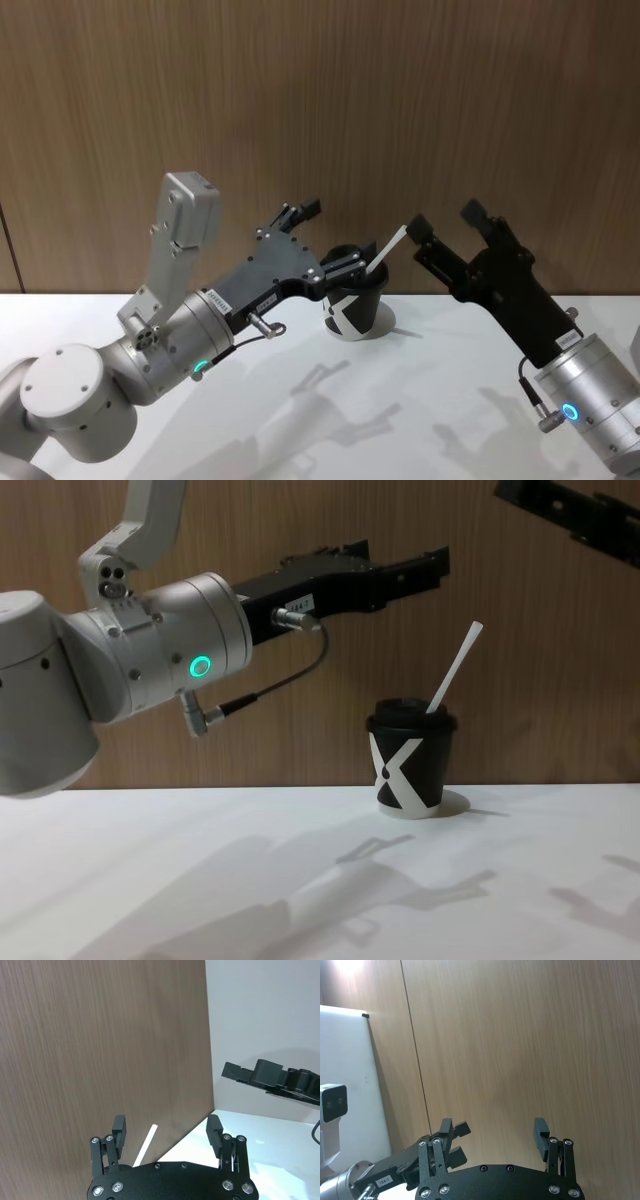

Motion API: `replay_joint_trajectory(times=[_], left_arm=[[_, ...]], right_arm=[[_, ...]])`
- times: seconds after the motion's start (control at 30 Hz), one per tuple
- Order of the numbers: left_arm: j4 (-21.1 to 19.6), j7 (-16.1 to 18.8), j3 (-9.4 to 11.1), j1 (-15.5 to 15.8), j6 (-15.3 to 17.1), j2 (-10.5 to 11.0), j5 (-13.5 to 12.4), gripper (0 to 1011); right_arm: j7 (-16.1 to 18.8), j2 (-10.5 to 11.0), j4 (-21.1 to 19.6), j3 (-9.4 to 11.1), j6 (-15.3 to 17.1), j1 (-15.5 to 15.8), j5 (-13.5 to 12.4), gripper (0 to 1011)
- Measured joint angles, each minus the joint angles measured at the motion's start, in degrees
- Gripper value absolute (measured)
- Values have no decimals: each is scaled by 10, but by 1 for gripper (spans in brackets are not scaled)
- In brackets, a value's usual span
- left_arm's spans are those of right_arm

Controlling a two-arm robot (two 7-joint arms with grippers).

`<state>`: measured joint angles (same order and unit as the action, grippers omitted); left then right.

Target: Pick up the straw with one hand, pass it to the other hand, and insert it into the cup.

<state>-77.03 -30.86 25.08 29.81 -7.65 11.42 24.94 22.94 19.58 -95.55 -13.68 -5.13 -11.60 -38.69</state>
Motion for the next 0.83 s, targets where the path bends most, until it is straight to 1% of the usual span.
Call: replay_joint_trajectory(times=[0.4,0.83], left_arm=[[-5,-6,0,-3,-2,5,4,1003],[-7,-8,0,-4,-4,6,5,1003]], right_arm=[[-7,-5,0,-2,10,-2,-6,1004],[-9,-6,0,-3,13,-3,-9,1004]])
